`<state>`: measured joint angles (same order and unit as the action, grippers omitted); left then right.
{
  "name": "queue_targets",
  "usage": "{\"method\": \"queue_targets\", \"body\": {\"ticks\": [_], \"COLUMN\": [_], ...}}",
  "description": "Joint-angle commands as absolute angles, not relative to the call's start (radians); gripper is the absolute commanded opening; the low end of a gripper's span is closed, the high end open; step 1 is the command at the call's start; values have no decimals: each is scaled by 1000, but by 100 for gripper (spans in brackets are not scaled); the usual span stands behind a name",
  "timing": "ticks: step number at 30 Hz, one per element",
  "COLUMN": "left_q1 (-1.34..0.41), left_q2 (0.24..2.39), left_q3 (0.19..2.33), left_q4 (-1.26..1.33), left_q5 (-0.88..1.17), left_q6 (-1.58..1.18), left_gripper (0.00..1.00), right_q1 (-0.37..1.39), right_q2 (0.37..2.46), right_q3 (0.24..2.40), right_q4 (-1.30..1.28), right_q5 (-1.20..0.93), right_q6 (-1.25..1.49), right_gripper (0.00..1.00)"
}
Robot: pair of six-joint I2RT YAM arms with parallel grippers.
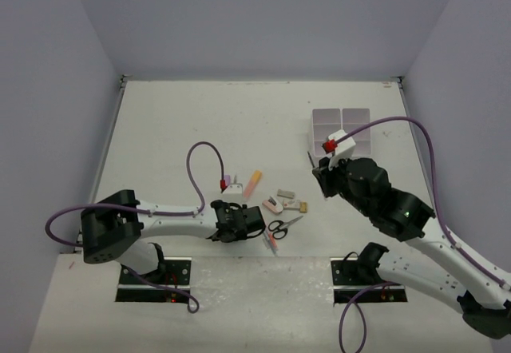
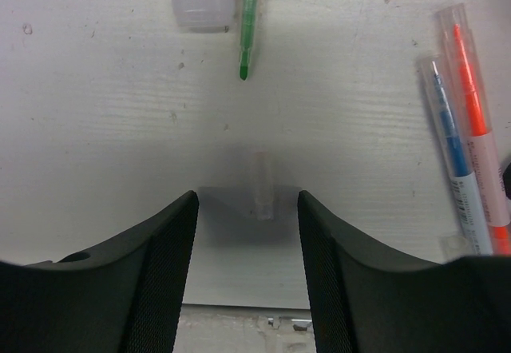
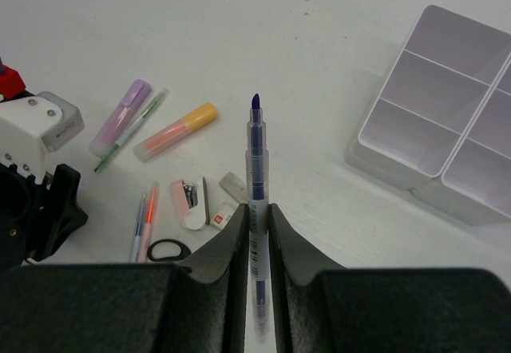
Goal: Sort the stationery into containers
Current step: Pick up the pen cap from the center of the board.
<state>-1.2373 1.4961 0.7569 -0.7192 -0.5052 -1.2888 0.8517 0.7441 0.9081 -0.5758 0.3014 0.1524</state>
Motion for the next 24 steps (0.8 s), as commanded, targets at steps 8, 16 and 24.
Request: {"method": "queue_targets", "body": {"ticks": [8,16,24], "left_q1": [-1235,-1219,-1218], "left_q2": [1488,1480,1495], "left_q3": [767,732,709], "left_q4": [-746,-699,-659], "left_q5": [-542,-528,-505], "left_q6": [-1332,-1314,-1304], "left_gripper": [50,36,10], "right_q1": [850,850,848], "right_q2": [707,705,693], "right_q3": [896,895,897], "right_q4": [-560,-562,-567], "right_q5": [295,287,277], "right_q6": [138,134,130], "right_gripper": [0,0,0]}}
